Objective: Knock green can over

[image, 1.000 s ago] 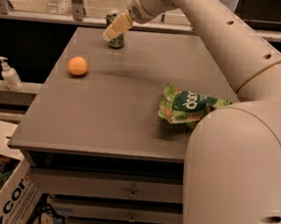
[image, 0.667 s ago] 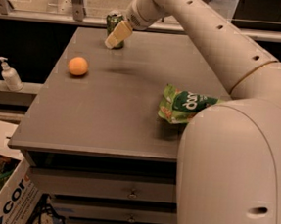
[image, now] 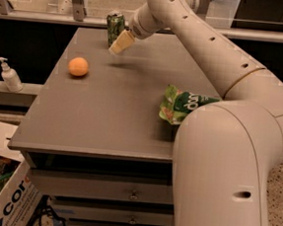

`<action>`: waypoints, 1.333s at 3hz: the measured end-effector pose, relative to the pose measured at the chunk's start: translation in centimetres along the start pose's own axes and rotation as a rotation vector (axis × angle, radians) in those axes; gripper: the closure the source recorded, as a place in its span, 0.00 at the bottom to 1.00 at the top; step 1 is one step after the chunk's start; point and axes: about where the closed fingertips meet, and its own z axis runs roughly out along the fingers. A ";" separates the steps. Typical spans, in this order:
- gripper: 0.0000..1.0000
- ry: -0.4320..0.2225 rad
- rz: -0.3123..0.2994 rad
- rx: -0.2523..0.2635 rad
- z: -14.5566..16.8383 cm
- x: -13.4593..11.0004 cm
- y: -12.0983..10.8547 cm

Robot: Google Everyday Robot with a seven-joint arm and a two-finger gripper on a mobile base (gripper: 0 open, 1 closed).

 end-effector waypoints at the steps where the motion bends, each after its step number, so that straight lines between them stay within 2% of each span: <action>1: 0.00 -0.092 0.080 -0.002 0.4 -0.2 -1.1; 2: 0.00 -0.192 0.158 -0.034 1.0 -1.6 -1.1; 3: 0.00 -0.245 0.227 -0.068 2.4 -2.2 -0.2; 4: 0.00 -0.258 0.267 -0.088 4.5 -2.0 0.8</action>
Offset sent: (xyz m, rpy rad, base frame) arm 0.0251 0.0174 0.0274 0.4259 0.0060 -0.0024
